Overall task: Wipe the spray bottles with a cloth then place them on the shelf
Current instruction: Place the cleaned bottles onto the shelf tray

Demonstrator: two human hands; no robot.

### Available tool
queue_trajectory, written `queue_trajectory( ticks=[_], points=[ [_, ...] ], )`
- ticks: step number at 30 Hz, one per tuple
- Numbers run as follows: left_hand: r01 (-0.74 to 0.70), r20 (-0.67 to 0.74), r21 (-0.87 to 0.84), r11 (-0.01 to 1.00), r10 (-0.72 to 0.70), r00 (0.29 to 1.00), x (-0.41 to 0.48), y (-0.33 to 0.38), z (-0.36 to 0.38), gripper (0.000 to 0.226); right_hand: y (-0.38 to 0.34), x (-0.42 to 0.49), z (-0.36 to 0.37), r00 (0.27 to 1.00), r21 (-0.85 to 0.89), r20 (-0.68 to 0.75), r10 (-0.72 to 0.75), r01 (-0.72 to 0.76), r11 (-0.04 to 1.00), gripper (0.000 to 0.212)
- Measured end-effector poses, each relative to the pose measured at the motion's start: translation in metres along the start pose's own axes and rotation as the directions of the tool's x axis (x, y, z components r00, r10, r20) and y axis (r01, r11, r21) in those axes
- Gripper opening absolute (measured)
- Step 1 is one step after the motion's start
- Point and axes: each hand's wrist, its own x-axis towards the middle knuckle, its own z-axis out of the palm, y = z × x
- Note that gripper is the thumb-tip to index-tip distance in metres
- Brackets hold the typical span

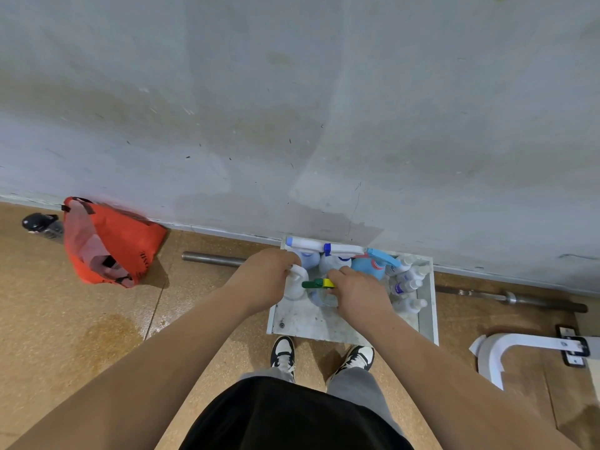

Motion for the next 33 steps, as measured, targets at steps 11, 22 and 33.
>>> queue_trajectory(
  ticks=[11,22,33],
  points=[
    [0.017,0.017,0.033,0.999,-0.017,1.000,-0.004,0.003,0.001,0.044,0.002,0.011,-0.008,0.998,-0.089,0.046,0.049,-0.045,0.995,0.032],
    [0.024,0.007,0.036,0.999,-0.024,1.000,0.001,0.008,0.000,0.042,0.010,0.001,0.001,0.996,0.007,-0.010,0.089,-0.089,0.996,0.021],
    [-0.031,-0.053,0.022,0.999,0.032,0.998,0.003,0.014,0.007,0.040,-0.004,0.003,-0.013,0.996,0.030,0.003,0.085,-0.085,0.996,0.024]
  ],
)
